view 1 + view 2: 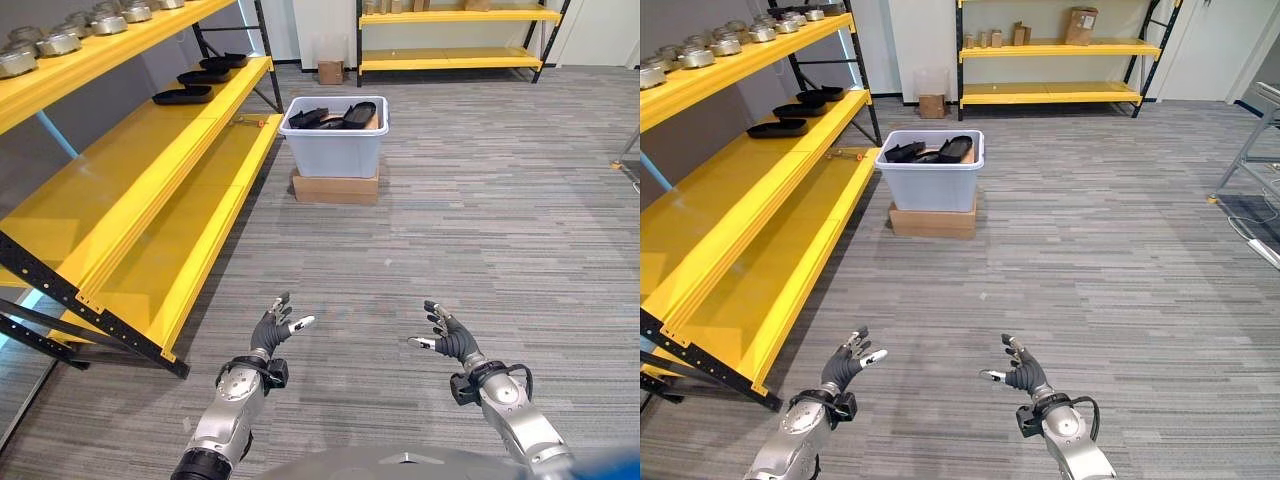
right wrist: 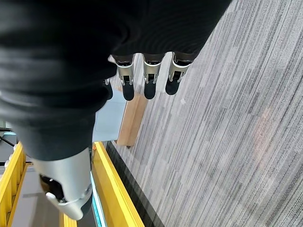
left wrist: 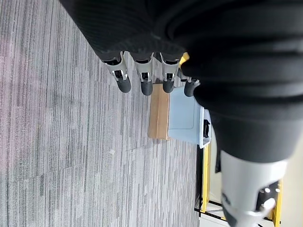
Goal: Move parts from the plastic box to the shelf.
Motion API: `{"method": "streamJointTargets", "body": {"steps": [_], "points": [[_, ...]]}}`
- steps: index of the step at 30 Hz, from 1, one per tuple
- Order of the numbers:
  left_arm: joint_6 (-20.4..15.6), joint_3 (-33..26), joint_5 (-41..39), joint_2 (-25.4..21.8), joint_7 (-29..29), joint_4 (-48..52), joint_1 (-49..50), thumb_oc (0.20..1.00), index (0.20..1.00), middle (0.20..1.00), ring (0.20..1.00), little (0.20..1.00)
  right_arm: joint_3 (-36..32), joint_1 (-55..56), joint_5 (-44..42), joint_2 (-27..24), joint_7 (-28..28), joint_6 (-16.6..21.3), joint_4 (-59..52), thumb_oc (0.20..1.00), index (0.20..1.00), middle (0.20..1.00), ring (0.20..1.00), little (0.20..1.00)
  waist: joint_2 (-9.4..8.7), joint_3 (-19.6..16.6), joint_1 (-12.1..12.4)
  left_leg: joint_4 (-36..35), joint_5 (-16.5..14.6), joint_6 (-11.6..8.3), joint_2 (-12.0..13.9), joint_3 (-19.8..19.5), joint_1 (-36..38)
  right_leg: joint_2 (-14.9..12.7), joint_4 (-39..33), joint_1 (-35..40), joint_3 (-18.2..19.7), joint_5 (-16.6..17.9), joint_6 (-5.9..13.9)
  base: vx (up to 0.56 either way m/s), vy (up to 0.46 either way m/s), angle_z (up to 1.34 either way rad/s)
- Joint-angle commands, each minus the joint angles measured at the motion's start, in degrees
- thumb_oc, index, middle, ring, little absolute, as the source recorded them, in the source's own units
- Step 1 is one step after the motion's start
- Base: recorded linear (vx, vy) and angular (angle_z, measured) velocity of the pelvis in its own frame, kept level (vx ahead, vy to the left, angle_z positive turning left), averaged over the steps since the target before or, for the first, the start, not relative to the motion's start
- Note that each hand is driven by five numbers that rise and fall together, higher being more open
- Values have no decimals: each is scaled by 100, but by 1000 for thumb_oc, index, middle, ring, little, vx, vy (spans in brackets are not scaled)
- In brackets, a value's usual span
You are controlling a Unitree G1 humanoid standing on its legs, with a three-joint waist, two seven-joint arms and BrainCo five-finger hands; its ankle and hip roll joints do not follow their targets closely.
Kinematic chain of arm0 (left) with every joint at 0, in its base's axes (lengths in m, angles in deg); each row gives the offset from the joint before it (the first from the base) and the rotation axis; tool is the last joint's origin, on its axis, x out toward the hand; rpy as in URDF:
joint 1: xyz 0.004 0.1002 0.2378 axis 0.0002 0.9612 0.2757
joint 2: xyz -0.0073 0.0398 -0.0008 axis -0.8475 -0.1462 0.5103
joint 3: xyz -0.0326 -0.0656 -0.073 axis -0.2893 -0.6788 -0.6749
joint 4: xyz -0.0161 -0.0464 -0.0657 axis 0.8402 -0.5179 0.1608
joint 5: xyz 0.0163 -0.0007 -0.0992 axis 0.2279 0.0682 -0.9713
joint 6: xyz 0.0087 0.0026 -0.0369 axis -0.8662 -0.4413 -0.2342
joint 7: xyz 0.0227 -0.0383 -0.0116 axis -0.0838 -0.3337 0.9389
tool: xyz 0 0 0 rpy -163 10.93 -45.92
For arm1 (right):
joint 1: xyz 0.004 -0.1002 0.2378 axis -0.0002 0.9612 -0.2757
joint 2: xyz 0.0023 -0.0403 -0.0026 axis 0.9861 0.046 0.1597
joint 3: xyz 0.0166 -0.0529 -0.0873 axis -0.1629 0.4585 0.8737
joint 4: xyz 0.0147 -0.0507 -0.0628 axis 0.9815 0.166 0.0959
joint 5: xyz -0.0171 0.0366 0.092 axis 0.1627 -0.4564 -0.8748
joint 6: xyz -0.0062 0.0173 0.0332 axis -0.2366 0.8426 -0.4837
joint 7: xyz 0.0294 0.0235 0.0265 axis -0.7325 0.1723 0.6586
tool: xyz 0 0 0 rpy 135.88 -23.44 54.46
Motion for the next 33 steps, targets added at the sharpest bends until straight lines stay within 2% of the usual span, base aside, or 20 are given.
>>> {"method": "streamJointTargets", "body": {"steps": [1,33], "points": [[-326,-11,14,-235,28,-172,-241,1000,1000,1000,1000,1000,124,-328,-159,195,-20,268,-5,1000,1000,1000,1000,1000,-359,-131,29,-16,49,-380,497,-240,-23,-617,-78,-72,93,436,423,0,0,0],[-310,-33,37,-231,42,-198,-277,1000,1000,1000,1000,1000,101,-372,-138,177,-30,265,-39,1000,1000,1000,1000,1000,-355,-99,47,-16,20,-371,476,-272,-13,-629,-78,-34,49,392,427,2,0,0]]}}
